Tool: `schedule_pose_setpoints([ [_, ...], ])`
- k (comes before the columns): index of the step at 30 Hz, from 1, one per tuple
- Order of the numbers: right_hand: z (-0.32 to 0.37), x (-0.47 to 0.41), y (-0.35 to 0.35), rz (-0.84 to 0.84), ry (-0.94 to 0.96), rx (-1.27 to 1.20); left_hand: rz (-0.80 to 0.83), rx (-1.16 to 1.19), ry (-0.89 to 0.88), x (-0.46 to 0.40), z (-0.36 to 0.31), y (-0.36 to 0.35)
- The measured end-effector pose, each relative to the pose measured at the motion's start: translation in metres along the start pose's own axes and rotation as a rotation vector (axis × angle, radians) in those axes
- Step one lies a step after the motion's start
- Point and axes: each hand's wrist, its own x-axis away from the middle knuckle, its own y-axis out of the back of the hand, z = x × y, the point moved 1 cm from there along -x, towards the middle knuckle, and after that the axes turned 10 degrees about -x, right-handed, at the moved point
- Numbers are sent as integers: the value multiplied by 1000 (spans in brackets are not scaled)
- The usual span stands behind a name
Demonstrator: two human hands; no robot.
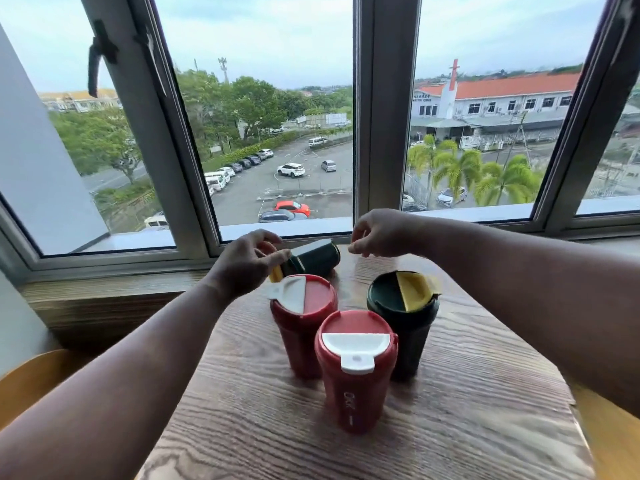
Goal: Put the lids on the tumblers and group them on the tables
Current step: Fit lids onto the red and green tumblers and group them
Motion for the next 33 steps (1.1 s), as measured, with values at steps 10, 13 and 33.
schedule_pose_setpoints([
  [10,-45,-69,-20,116,36,218,236,-274,115,-44,30,-49],
  [13,-47,-81,-27,142,127,225,227,-292,72,-46,36,-54],
  [33,-69,-71,-25,232,181,-290,407,-446,-188,-75,-69,-14],
])
